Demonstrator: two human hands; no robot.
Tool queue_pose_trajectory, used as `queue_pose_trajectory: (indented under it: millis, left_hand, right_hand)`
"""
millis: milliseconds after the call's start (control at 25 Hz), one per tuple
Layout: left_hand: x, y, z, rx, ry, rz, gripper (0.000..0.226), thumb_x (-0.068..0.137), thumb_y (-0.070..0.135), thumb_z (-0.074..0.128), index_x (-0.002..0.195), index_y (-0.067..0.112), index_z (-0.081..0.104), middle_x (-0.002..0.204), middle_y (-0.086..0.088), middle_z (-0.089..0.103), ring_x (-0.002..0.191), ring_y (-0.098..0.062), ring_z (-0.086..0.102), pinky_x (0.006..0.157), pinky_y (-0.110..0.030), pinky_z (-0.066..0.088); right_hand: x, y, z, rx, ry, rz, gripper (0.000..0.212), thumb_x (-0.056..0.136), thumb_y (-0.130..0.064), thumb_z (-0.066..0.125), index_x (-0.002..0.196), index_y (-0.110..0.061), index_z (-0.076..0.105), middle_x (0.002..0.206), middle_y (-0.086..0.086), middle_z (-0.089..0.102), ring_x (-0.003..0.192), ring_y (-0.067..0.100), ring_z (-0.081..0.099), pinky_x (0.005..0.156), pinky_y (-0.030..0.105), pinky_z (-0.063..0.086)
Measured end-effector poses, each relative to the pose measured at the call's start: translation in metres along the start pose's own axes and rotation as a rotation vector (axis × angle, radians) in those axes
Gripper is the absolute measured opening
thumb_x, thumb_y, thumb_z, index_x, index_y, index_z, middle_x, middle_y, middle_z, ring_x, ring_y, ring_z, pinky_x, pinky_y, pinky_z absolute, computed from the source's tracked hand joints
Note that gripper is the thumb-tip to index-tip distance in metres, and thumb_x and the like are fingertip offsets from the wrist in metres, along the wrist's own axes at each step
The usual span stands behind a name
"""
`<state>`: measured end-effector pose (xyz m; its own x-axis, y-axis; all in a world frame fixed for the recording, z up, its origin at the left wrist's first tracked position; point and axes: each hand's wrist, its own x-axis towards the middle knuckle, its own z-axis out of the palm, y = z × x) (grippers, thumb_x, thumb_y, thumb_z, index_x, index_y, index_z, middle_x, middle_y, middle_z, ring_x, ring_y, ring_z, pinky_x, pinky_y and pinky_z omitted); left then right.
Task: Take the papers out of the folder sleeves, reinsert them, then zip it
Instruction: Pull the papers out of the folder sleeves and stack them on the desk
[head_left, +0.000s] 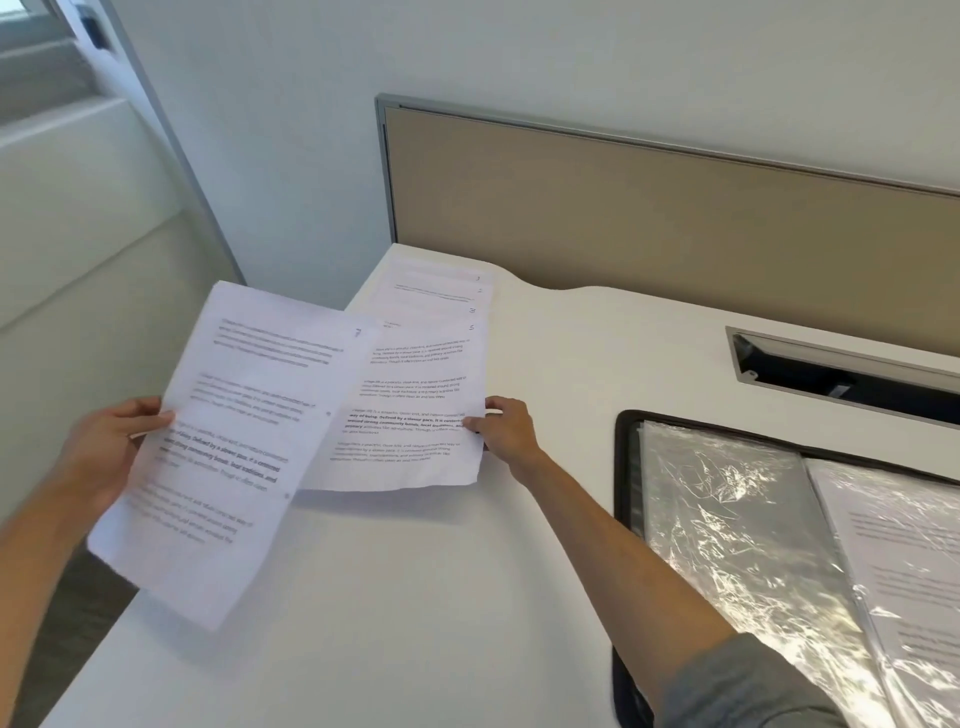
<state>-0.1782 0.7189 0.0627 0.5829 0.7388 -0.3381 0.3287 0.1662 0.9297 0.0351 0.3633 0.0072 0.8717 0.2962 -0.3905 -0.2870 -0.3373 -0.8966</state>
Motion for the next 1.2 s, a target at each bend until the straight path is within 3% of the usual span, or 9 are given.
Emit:
queue_pose_trajectory:
  millis: [160, 320, 480, 680, 880, 1080, 1200]
  left_hand:
    - [0.004, -0.014, 0.037, 0.069, -0.114, 0.003, 0.020, 0.092, -0.003, 0.049, 0.089, 0.010, 0.064, 0.066, 0.002, 0.072, 0.055, -0.011, 0.068, 0.053, -0.021, 0.057]
    - [0.008, -0.031, 0.064, 0.147, -0.117, -0.022, 0.018, 0.090, 0.001, 0.058, 0.093, 0.013, 0.071, 0.075, -0.006, 0.074, 0.060, -0.019, 0.069, 0.065, -0.035, 0.056]
    - [0.005, -0.040, 0.086, 0.200, -0.103, 0.009, 0.016, 0.090, 0.000, 0.059, 0.097, 0.010, 0.069, 0.083, -0.009, 0.071, 0.058, -0.016, 0.068, 0.058, -0.028, 0.056]
    - [0.011, -0.034, 0.108, 0.293, -0.050, 0.084, 0.017, 0.093, 0.004, 0.059, 0.107, 0.010, 0.067, 0.087, -0.007, 0.068, 0.070, -0.021, 0.064, 0.067, -0.031, 0.051]
    - [0.031, -0.029, 0.120, 0.388, -0.018, 0.111, 0.021, 0.092, 0.008, 0.061, 0.112, 0.009, 0.067, 0.096, -0.012, 0.071, 0.078, -0.027, 0.068, 0.080, -0.043, 0.056]
    - [0.035, -0.037, 0.127, 0.590, 0.040, 0.192, 0.021, 0.091, 0.013, 0.060, 0.109, 0.007, 0.068, 0.095, -0.012, 0.071, 0.083, -0.029, 0.067, 0.082, -0.044, 0.055]
    - [0.034, -0.043, 0.127, 0.763, 0.108, 0.206, 0.039, 0.089, 0.028, 0.067, 0.122, 0.006, 0.063, 0.120, -0.016, 0.061, 0.102, -0.034, 0.061, 0.090, -0.051, 0.051]
  right_hand:
    - [-0.001, -0.006, 0.032, 0.051, 0.016, 0.024, 0.030, 0.083, -0.009, 0.070, 0.111, -0.008, 0.061, 0.110, 0.009, 0.067, 0.086, 0.022, 0.069, 0.064, 0.029, 0.058]
    - [0.001, -0.001, 0.051, -0.090, 0.092, 0.014, 0.016, 0.073, -0.029, 0.065, 0.086, -0.019, 0.064, 0.089, 0.007, 0.073, 0.078, 0.025, 0.072, 0.077, 0.042, 0.060]
    - [0.000, 0.000, 0.055, -0.224, 0.117, 0.019, 0.020, 0.069, -0.024, 0.054, 0.075, -0.009, 0.066, 0.071, 0.007, 0.072, 0.070, 0.028, 0.071, 0.072, 0.042, 0.061]
    - [-0.005, -0.003, 0.052, -0.237, 0.113, 0.034, 0.022, 0.073, -0.017, 0.049, 0.075, -0.006, 0.067, 0.071, 0.003, 0.073, 0.074, 0.028, 0.072, 0.073, 0.039, 0.059]
    - [-0.006, 0.000, 0.050, -0.181, 0.138, 0.043, 0.029, 0.086, -0.026, 0.050, 0.077, -0.003, 0.066, 0.071, 0.000, 0.073, 0.071, 0.023, 0.071, 0.076, 0.035, 0.056]
    - [-0.006, 0.000, 0.050, -0.246, 0.118, 0.022, 0.010, 0.079, -0.024, 0.062, 0.070, -0.023, 0.064, 0.074, -0.002, 0.073, 0.076, 0.022, 0.071, 0.078, 0.035, 0.057]
    - [-0.006, -0.002, 0.052, -0.311, 0.125, 0.010, 0.006, 0.079, -0.027, 0.065, 0.077, -0.023, 0.068, 0.081, -0.002, 0.073, 0.081, 0.023, 0.070, 0.076, 0.031, 0.055]
